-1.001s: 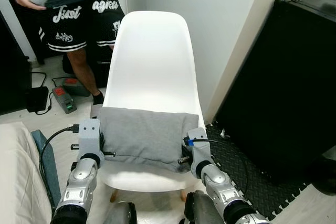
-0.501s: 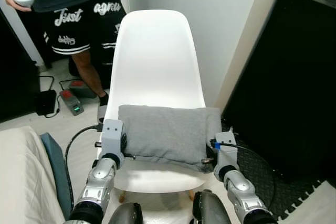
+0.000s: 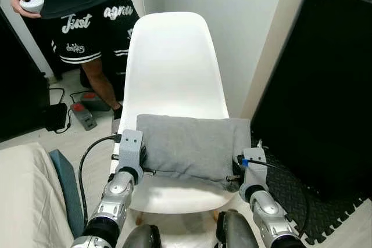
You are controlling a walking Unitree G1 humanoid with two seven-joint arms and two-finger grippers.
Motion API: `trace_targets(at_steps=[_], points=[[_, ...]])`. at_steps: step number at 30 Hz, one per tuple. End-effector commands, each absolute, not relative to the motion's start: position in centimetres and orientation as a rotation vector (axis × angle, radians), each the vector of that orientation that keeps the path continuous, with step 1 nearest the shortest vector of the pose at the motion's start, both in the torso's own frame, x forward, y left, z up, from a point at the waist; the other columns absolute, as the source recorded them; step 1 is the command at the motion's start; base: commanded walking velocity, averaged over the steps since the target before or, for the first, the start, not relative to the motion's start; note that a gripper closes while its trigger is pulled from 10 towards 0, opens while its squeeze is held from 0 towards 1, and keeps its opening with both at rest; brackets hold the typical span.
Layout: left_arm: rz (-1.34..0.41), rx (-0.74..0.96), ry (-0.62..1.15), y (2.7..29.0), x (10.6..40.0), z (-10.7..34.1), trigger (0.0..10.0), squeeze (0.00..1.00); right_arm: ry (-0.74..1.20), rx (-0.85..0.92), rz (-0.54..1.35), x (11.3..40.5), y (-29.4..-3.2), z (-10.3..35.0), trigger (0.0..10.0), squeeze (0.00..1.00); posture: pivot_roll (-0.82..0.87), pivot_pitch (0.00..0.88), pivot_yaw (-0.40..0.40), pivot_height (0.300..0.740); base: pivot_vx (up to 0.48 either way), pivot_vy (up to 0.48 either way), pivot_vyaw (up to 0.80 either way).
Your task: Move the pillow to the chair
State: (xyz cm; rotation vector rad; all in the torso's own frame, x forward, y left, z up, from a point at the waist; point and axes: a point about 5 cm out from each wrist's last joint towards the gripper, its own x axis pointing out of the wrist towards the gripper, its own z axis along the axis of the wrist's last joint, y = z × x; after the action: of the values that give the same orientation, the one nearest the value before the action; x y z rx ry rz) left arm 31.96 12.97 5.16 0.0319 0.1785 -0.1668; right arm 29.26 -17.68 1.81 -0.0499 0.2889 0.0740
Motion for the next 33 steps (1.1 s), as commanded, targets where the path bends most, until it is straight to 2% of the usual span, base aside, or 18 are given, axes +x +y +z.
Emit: trace_targets(at_steps=[1, 8, 14, 18, 24, 25, 27, 28, 33], points=[[-0.189, 0.044, 0.161, 12.7, 32.1, 5.3, 10.0, 0.0, 0.276, -0.043, 0.095, 29.2, -17.0, 1.9, 10.0, 0.0, -0.03, 0.131, 0.043, 0.592, 0.0, 0.0, 0.0], [-0.183, 0.054, 0.149, 13.0, 32.7, 5.9, 10.0, 0.0, 0.27, -0.043, 0.09, 30.1, -17.0, 2.4, 10.0, 0.0, -0.02, 0.154, 0.039, 0.592, 0.0, 0.0, 0.0], [-0.127, 0.055, 0.13, 14.2, 35.0, 8.0, 10.0, 0.0, 0.246, -0.054, 0.124, 32.7, -15.7, 4.5, 10.0, 0.0, 0.0, 0.192, 0.032, 0.592, 0.0, 0.0, 0.0], [-0.108, 0.052, 0.129, 14.4, 35.8, 8.8, 10.0, 0.0, 0.244, -0.058, 0.119, 33.5, -15.4, 5.1, 10.0, 0.0, 0.0, 0.206, 0.03, 0.592, 0.0, 0.0, 0.0], [-0.126, 0.066, 0.128, 14.0, 36.5, 9.5, 10.0, 0.0, 0.249, -0.037, 0.089, 34.1, -15.6, 5.6, 10.0, 0.0, 0.0, 0.213, 0.031, 0.592, 0.0, 0.0, 0.0], [-0.135, 0.047, 0.124, 13.7, 36.5, 9.5, 10.0, 0.78, 0.242, -0.012, 0.086, 34.3, -15.6, 5.8, 10.0, 0.08, 0.0, 0.213, 0.033, 0.592, 0.0, 0.0, 0.0], [-0.135, 0.047, 0.124, 13.7, 36.5, 9.5, 10.0, 0.78, 0.242, -0.012, 0.086, 34.3, -15.6, 5.8, 10.0, 0.08, 0.0, 0.213, 0.033, 0.592, 0.0, 0.0, 0.0], [-0.137, 0.022, 0.121, 13.6, 36.5, 9.5, 10.0, 1.0, 0.237, 0.016, 0.084, 34.3, -15.6, 5.9, 10.0, 1.0, 0.0, 0.213, 0.035, 0.592, 0.0, 0.0, 0.0], [-0.159, 0.014, 0.126, 13.3, 36.2, 9.1, 10.0, 1.0, 0.235, 0.04, 0.083, 34.2, -15.6, 5.8, 10.0, 1.0, 0.0, 0.213, 0.035, 0.592, 0.0, 0.0, 0.0]])
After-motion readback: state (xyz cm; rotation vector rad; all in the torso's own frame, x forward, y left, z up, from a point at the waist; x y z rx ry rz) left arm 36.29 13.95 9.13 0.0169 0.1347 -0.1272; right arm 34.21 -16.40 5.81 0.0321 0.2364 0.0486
